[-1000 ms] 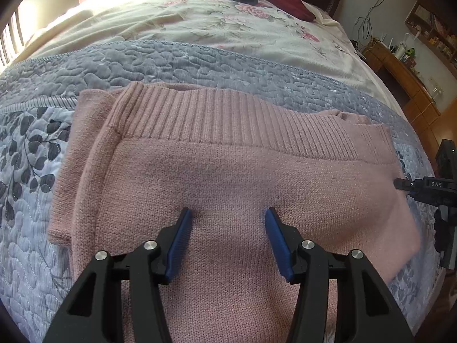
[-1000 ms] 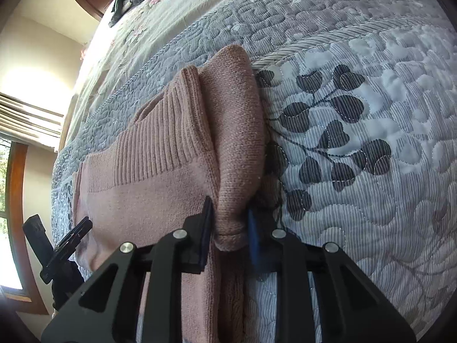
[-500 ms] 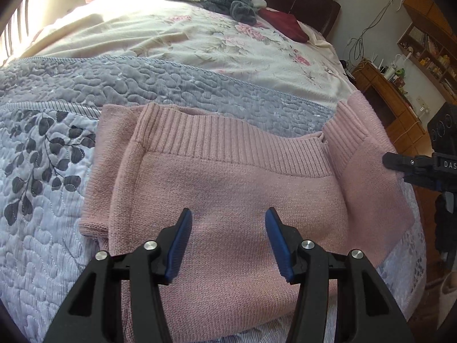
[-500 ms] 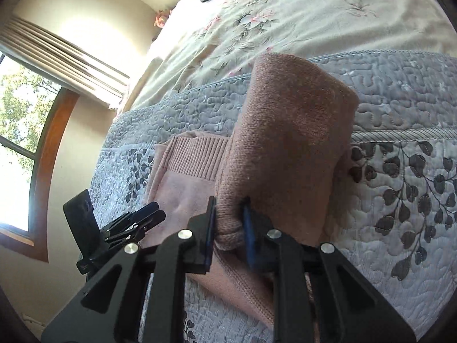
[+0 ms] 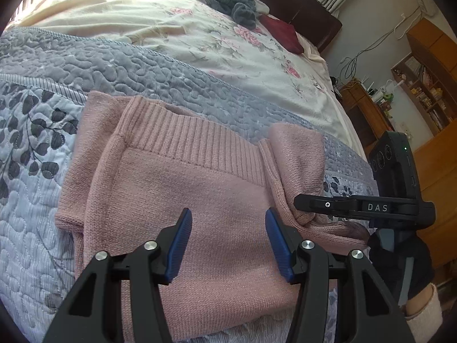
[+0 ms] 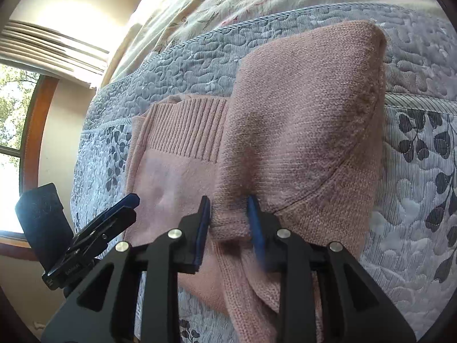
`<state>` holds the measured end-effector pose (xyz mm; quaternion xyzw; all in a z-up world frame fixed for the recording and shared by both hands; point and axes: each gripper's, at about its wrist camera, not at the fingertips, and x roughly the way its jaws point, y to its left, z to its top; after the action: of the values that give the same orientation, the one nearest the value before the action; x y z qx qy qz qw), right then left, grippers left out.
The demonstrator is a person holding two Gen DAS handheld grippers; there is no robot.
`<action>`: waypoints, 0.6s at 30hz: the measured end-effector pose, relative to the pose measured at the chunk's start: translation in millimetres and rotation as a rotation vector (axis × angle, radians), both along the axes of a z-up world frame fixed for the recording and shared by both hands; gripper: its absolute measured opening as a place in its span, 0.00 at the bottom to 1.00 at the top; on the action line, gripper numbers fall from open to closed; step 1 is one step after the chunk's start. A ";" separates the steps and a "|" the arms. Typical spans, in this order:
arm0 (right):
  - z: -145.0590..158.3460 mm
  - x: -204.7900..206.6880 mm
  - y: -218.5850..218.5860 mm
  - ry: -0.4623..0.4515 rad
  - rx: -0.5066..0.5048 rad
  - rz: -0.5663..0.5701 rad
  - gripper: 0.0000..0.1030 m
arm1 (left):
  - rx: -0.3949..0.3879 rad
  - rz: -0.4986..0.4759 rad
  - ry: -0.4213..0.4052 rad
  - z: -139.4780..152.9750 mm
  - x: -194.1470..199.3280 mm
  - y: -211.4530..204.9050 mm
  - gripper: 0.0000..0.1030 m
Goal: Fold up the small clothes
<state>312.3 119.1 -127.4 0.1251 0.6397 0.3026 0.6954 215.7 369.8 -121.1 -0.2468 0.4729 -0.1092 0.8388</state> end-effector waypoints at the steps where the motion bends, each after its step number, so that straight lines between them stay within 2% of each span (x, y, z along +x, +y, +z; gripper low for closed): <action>1: 6.7 -0.2 -5.5 -0.008 0.006 -0.003 0.29 | -0.023 -0.003 0.000 0.0 2.0 -3.2 0.52; 6: 43.7 1.2 -46.3 -0.067 0.046 -0.047 0.36 | -0.154 -0.024 0.013 -2.4 18.2 -26.9 0.53; 9: 48.9 4.9 -80.3 -0.107 -0.012 -0.097 0.36 | -0.193 -0.037 0.033 -8.1 33.2 -46.6 0.53; 11: 41.2 4.9 -102.7 -0.109 -0.058 -0.134 0.36 | -0.215 -0.042 0.061 -14.8 43.1 -58.8 0.55; 18: -19.2 -11.6 -163.6 -0.010 -0.078 -0.226 0.36 | -0.252 -0.030 0.135 -36.6 71.1 -87.1 0.55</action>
<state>300.7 -44.5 -146.5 0.1676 0.6294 0.1979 0.7325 286.8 282.7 -157.7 -0.3498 0.5146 -0.1635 0.7656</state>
